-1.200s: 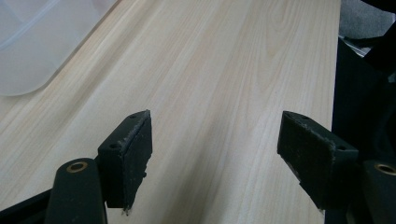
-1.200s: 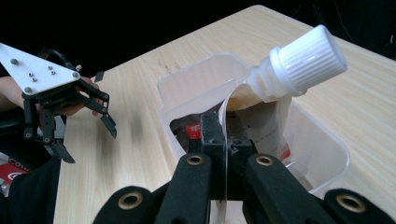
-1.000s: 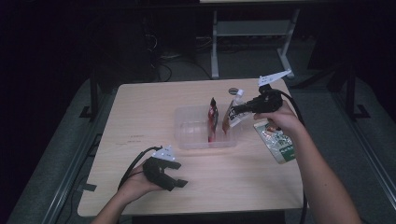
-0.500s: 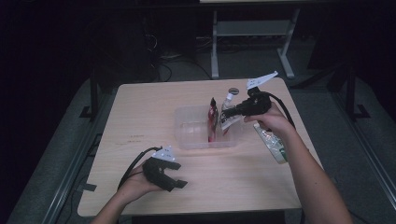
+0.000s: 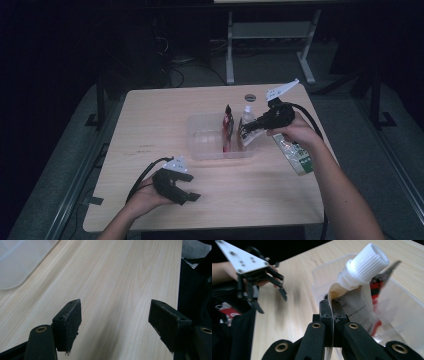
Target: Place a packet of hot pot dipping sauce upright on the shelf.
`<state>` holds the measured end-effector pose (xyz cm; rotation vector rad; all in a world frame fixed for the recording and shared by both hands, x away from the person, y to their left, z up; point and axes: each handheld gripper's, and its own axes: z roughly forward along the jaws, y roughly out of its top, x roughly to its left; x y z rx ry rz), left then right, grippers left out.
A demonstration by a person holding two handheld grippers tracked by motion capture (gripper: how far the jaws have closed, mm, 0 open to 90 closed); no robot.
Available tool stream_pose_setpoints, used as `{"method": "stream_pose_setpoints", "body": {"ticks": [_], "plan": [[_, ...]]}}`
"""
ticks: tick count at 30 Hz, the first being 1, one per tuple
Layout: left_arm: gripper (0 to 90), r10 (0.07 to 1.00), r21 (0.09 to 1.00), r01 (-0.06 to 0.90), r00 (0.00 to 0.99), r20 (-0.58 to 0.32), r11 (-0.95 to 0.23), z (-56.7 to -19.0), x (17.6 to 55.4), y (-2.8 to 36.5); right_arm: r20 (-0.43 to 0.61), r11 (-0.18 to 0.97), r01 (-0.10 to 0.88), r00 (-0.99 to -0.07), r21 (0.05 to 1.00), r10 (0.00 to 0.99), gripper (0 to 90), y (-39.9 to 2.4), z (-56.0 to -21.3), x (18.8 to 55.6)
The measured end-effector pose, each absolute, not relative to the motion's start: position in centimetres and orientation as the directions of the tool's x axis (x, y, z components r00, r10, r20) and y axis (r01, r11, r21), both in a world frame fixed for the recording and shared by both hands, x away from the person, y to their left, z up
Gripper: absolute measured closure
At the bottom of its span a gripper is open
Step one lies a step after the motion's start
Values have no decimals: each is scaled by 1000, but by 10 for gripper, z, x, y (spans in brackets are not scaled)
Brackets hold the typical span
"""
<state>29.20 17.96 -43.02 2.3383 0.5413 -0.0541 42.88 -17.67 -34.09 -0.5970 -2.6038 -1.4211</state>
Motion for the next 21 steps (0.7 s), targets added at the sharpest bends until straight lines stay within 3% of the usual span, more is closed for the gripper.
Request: {"method": "stream_pose_setpoints", "body": {"ticks": [15, 21], "plan": [[262, 366, 642, 395, 912, -185, -658, -431, 293, 181, 295, 457, 454, -877, 765, 379, 892, -178, -368, 447], [262, 366, 641, 395, 912, -186, -659, -431, 293, 181, 274, 436, 458, -864, 775, 422, 762, -178, -367, 445]]}}
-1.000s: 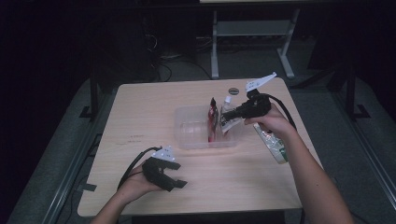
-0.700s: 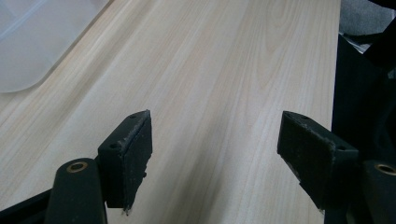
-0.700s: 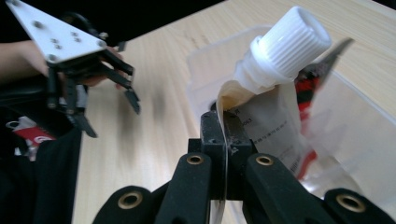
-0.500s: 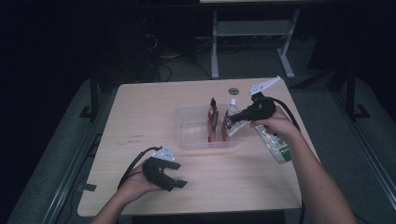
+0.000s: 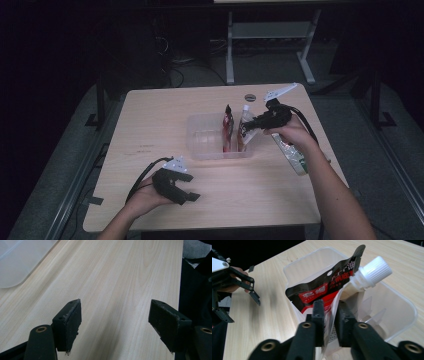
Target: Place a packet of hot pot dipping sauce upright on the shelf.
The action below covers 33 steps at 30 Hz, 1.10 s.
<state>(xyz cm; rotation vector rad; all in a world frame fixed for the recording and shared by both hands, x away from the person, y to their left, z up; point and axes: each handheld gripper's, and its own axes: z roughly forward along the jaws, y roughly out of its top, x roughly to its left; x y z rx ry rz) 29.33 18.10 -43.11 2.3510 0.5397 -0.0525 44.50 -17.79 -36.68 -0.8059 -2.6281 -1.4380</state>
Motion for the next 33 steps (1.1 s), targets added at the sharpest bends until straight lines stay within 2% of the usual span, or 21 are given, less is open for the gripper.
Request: {"method": "stream_pose_setpoints", "body": {"ticks": [8, 12, 27, 31, 33], "plan": [[262, 374, 644, 406, 907, -194, -649, -432, 294, 181, 248, 383, 461, -837, 801, 488, 343, -188, -356, 432], [262, 372, 643, 404, 908, -194, -651, -432, 294, 181, 228, 393, 458, -832, 797, 505, 261, -194, -351, 421], [262, 373, 649, 402, 908, -190, -646, -431, 294, 183, 156, 372, 433, -796, 821, 584, 246, -227, -353, 380], [262, 379, 648, 412, 904, -199, -641, -431, 295, 182, 143, 344, 456, -747, 821, 650, 305, -246, -359, 379], [262, 379, 645, 411, 904, -198, -644, -431, 295, 182, 119, 348, 465, -720, 814, 683, 379, -256, -363, 379]]}}
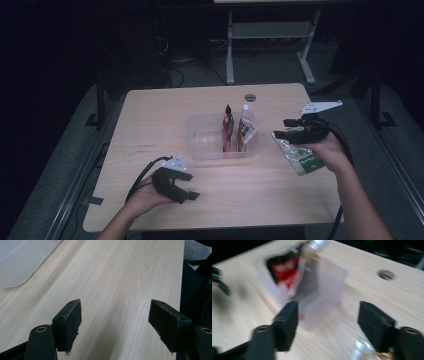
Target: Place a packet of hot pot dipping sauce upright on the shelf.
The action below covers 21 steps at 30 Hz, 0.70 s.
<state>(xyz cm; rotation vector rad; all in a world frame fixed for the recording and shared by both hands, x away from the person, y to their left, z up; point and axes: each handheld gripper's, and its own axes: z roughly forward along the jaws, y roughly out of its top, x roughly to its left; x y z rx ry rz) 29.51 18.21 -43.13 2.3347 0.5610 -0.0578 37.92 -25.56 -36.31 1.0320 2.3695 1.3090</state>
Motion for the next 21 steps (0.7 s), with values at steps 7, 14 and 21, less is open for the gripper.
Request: {"method": "stream_pose_setpoints", "body": {"ticks": [7, 14, 21], "plan": [[262, 378, 644, 413, 904, -200, -645, -432, 295, 181, 104, 336, 560, -611, 757, 785, 668, -282, -388, 391], [262, 373, 642, 405, 907, -195, -651, -432, 296, 181, 50, 298, 637, -469, 711, 882, 899, -310, -416, 406], [262, 377, 638, 414, 904, -203, -649, -434, 296, 180, 32, 238, 686, -356, 687, 934, 900, -336, -438, 418]]}}
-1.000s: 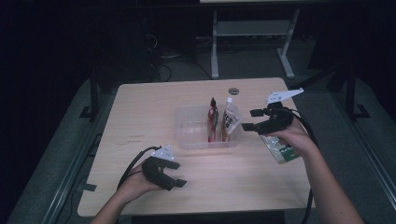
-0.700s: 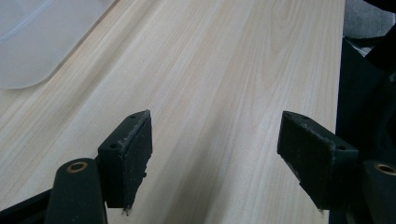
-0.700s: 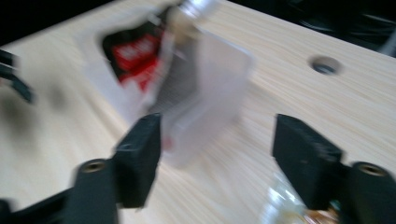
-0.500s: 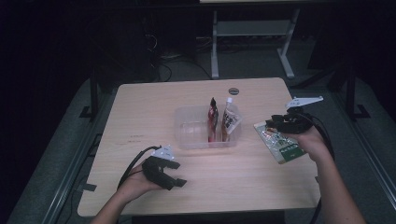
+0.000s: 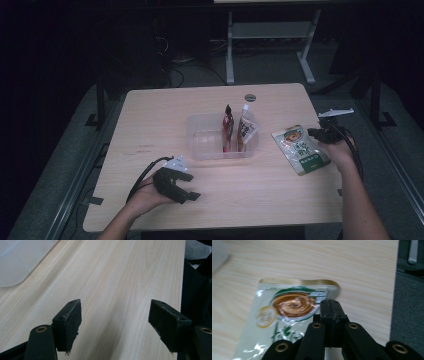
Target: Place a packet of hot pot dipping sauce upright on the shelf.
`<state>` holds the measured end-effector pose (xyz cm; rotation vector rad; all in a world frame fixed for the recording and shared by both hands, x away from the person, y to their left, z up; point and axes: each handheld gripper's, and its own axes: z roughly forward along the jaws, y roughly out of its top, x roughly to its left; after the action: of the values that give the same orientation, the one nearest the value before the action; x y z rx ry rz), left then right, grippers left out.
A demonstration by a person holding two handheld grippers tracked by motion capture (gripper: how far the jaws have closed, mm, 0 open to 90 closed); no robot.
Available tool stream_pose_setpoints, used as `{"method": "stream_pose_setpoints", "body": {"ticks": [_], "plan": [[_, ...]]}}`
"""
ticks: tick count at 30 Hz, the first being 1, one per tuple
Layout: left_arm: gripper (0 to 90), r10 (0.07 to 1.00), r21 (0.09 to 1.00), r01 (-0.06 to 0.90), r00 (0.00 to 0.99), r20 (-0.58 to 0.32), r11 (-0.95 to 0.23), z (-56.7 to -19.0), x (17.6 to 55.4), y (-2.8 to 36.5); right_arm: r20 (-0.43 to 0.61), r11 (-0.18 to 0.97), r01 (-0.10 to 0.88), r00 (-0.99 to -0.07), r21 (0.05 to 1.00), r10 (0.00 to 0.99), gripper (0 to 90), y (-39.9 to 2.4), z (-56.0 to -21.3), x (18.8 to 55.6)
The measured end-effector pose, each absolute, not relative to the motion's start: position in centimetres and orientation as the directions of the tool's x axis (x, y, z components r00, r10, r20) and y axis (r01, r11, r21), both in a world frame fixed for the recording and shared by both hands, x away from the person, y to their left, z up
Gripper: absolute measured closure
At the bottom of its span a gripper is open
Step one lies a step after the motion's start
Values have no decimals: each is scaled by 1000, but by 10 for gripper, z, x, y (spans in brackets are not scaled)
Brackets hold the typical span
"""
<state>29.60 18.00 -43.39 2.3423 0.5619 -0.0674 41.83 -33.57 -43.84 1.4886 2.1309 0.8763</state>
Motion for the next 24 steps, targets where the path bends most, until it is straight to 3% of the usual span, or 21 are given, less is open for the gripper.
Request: {"method": "stream_pose_setpoints", "body": {"ticks": [9, 24], "plan": [[262, 378, 633, 418, 903, -207, -652, -436, 297, 181, 34, 261, 712, -372, 652, 928, 900, -333, -457, 437], [262, 363, 634, 399, 911, -194, -662, -435, 295, 180, 62, 412, 660, -571, 628, 819, 900, -297, -457, 426]]}}
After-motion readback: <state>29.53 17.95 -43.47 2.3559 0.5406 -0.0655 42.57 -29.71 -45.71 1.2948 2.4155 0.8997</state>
